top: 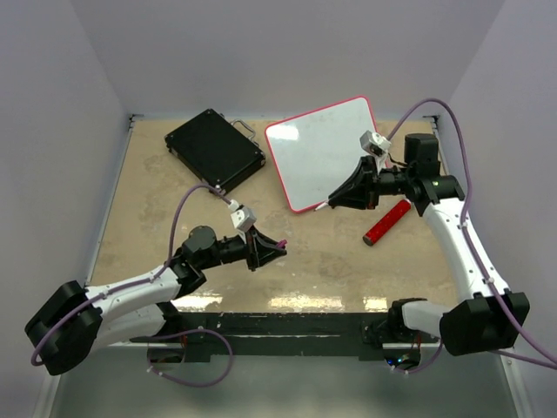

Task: Write a sentence on the whiteboard
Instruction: Open the pen cap from the whiteboard marker, then place the pen cap at the center of the board.

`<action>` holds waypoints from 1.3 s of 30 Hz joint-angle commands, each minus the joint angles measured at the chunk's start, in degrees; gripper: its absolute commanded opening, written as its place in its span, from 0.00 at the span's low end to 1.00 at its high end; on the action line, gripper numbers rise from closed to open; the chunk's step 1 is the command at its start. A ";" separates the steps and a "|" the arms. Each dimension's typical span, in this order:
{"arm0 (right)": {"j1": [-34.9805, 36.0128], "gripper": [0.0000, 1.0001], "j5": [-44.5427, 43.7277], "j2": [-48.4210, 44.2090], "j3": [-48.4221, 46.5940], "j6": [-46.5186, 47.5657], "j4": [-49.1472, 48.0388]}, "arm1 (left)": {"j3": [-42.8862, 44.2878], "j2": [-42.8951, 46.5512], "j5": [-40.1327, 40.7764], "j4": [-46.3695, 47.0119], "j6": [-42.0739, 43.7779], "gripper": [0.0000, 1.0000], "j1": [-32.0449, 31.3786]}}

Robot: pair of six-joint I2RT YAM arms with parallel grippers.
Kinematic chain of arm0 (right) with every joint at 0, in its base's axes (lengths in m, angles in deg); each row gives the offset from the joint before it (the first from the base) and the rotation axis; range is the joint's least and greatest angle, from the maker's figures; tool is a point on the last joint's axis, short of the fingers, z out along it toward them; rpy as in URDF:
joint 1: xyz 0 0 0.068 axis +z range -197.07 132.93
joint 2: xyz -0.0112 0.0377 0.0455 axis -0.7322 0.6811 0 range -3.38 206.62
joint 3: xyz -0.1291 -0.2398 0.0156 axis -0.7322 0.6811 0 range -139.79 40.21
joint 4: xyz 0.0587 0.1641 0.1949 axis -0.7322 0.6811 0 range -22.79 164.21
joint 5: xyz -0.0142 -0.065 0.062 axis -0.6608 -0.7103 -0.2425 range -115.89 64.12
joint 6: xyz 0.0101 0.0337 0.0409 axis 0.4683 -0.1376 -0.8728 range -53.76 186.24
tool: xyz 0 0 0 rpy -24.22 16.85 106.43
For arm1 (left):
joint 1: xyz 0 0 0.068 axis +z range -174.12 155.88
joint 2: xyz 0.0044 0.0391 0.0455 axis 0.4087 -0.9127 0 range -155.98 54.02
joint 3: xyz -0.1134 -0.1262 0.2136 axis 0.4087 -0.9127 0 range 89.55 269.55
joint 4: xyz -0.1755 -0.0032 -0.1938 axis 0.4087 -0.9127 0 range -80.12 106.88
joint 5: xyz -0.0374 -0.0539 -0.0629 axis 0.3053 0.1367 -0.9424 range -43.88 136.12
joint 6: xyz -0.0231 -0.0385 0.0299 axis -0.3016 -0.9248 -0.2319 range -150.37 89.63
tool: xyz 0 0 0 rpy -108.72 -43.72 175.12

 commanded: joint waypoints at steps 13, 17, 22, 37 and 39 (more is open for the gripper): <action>-10.58 0.00 -12.35 -10.33 11.88 2.64 -10.91 | 1.38 -13.85 19.94 -11.49 -6.48 0.00 -0.14; -13.31 0.00 -10.67 -10.86 15.31 2.03 -14.08 | 4.45 -19.39 23.36 -12.62 -6.56 0.00 -0.32; -14.19 0.00 -9.36 -10.51 15.67 3.69 -13.12 | 7.44 -23.35 30.20 -17.45 -7.09 0.18 -2.33; -14.54 0.00 -7.24 -11.66 16.11 4.66 -11.72 | 14.04 -23.63 40.69 -30.99 -6.22 0.44 -4.10; -14.45 0.00 -7.33 -11.65 16.11 4.92 -11.54 | 14.39 -20.65 40.60 -32.31 -5.86 0.47 -4.18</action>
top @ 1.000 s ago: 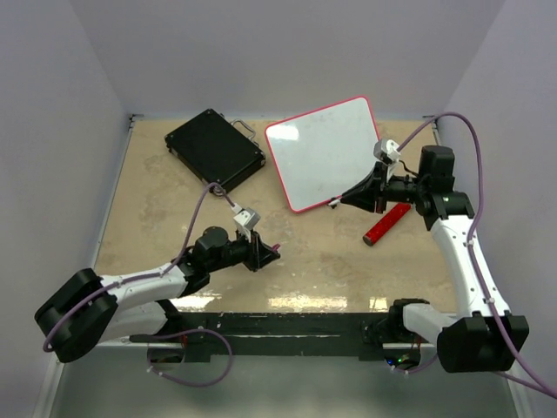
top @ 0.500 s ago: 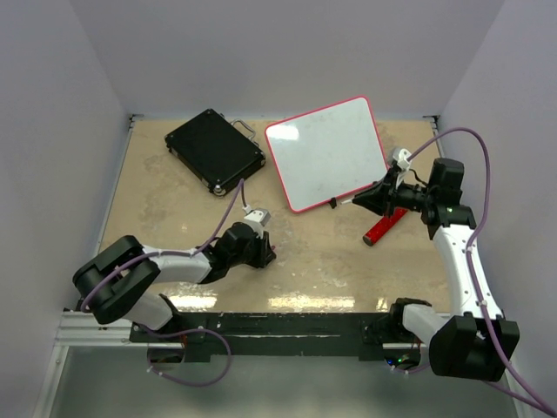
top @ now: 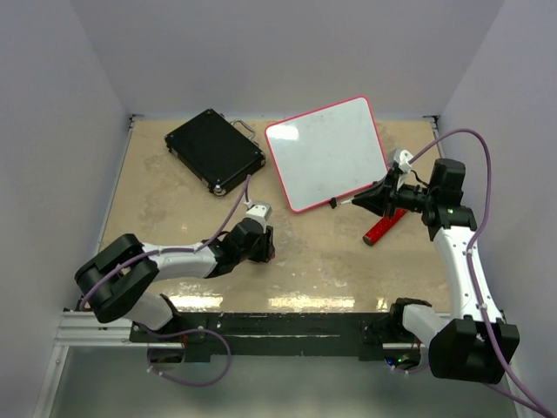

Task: Write a sentence on the whiteboard
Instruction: Place the pen cap at the center of the board.

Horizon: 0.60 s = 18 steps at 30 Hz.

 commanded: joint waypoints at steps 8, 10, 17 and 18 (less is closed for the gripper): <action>-0.46 0.00 -0.08 -0.81 0.09 2.95 0.58 | 5.07 16.49 4.50 -9.46 2.32 0.85 -0.12; -0.46 0.00 -0.17 -0.64 0.17 3.03 0.58 | 5.25 19.57 4.68 -8.67 2.93 0.98 1.19; -0.64 0.00 0.18 0.06 0.52 3.12 0.49 | 5.25 21.35 -16.74 3.61 4.08 1.00 15.51; -0.64 0.00 0.27 0.06 0.61 3.12 0.23 | 5.60 20.29 -19.20 5.29 4.17 1.00 18.14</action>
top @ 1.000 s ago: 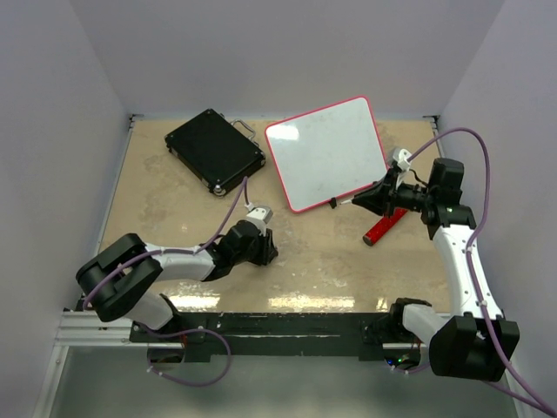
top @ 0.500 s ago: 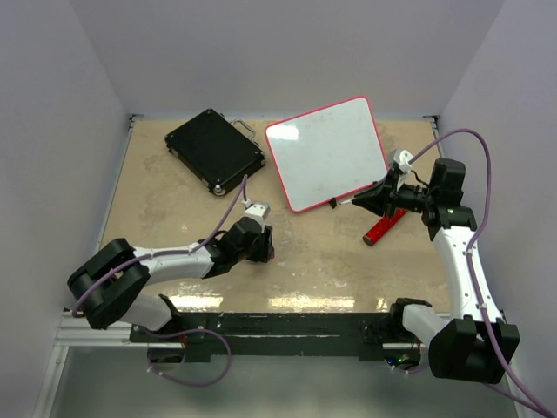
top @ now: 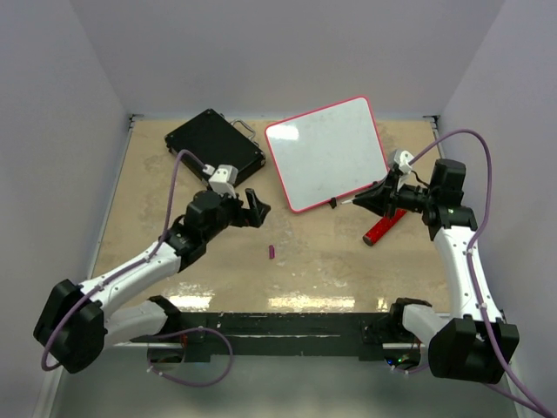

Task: Write a sentence on the whiteboard
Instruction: Place the pen cap at the center of the board, then pick up the whiteboard from the whiteboard stand.

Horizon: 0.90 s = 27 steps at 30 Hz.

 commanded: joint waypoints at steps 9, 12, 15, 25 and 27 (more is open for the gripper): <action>-0.36 0.00 -0.58 0.66 0.70 1.53 -0.45 | 10.49 -24.21 -33.20 28.08 -6.26 1.00 15.01; -0.36 0.00 -0.41 0.66 0.70 1.62 -0.36 | 12.07 -30.63 -36.11 34.41 -8.73 0.98 16.33; -0.27 0.00 -0.06 0.57 0.70 1.62 -0.45 | 16.11 -36.78 -37.69 35.48 -9.00 0.94 17.03; -0.27 0.00 0.47 1.36 0.44 2.32 0.08 | 27.37 -50.76 -41.56 39.08 -12.07 0.79 19.23; -0.27 0.00 0.56 1.54 0.44 2.32 0.08 | 28.86 -52.61 -41.56 39.96 -12.69 0.78 19.50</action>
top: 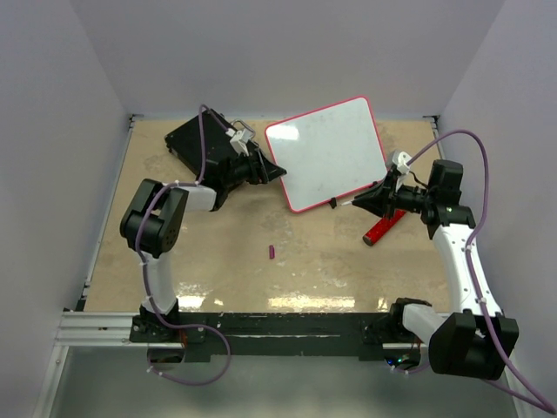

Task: Write a sentence on the whiteboard
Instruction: Pick up the whiteboard from the whiteboard stand.

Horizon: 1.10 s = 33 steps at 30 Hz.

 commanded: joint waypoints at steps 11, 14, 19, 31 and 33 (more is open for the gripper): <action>-0.27 0.00 0.78 1.15 -0.30 1.36 0.12 | 7.77 -10.22 -4.15 16.47 -8.59 0.65 1.01; -0.36 0.00 0.69 1.15 -0.39 1.54 0.30 | 7.95 -11.98 -3.89 19.63 -10.52 0.62 0.92; -0.36 0.00 0.78 1.32 -0.39 1.71 0.47 | 10.05 -14.62 -4.76 22.36 -13.25 0.53 0.92; -0.36 0.00 0.69 1.32 -0.57 2.15 0.82 | 14.54 -18.05 -6.00 21.31 -14.48 0.26 0.48; -0.27 0.00 0.69 1.15 -0.74 2.24 0.91 | 15.15 -18.32 -6.17 21.31 -15.10 0.01 0.48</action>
